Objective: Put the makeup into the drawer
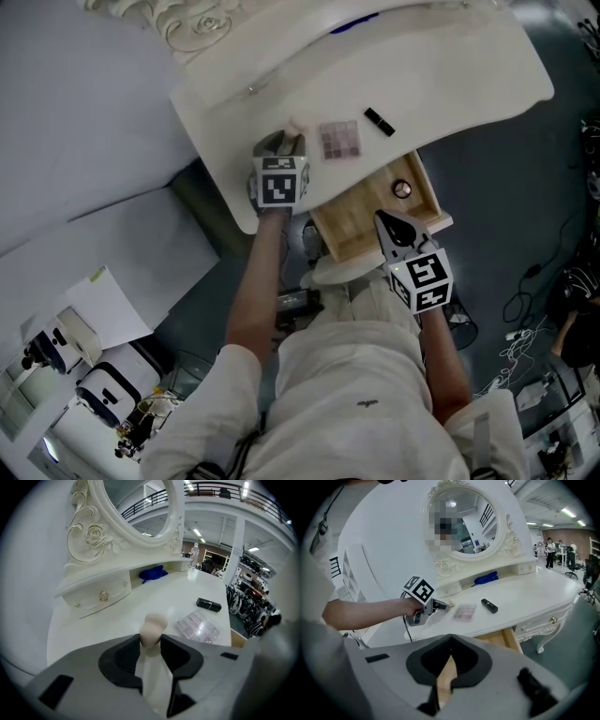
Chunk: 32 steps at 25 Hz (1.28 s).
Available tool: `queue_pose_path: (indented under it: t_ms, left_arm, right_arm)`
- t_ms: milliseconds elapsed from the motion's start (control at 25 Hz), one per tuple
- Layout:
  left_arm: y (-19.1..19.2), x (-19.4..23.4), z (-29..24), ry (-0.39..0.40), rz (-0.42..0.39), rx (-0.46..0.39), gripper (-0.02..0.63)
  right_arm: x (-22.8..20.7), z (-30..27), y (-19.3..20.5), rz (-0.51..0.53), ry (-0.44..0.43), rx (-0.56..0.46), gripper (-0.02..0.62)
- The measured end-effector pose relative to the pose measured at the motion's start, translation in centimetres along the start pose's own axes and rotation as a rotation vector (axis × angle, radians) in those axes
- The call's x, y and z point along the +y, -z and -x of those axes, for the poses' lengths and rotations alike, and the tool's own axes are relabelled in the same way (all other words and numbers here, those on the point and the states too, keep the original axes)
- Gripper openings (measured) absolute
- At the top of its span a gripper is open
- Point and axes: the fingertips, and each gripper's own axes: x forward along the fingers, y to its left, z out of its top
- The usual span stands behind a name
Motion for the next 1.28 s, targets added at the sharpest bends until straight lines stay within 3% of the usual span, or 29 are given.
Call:
queue_pose_path:
  t_ms: [680, 1280]
  left_arm:
    - [-0.9, -1.6, 2.8, 0.050, -0.009, -0.064, 0.127]
    - [0.5, -13.2, 5.8, 0.278, -0.208, -0.057, 0.126]
  right_arm:
    - [1.3, 1.0, 0.3, -0.008, 0.030, -0.036, 0.012]
    - [1.3, 6.1, 3.7, -0.162, 0.219, -0.132, 0.012]
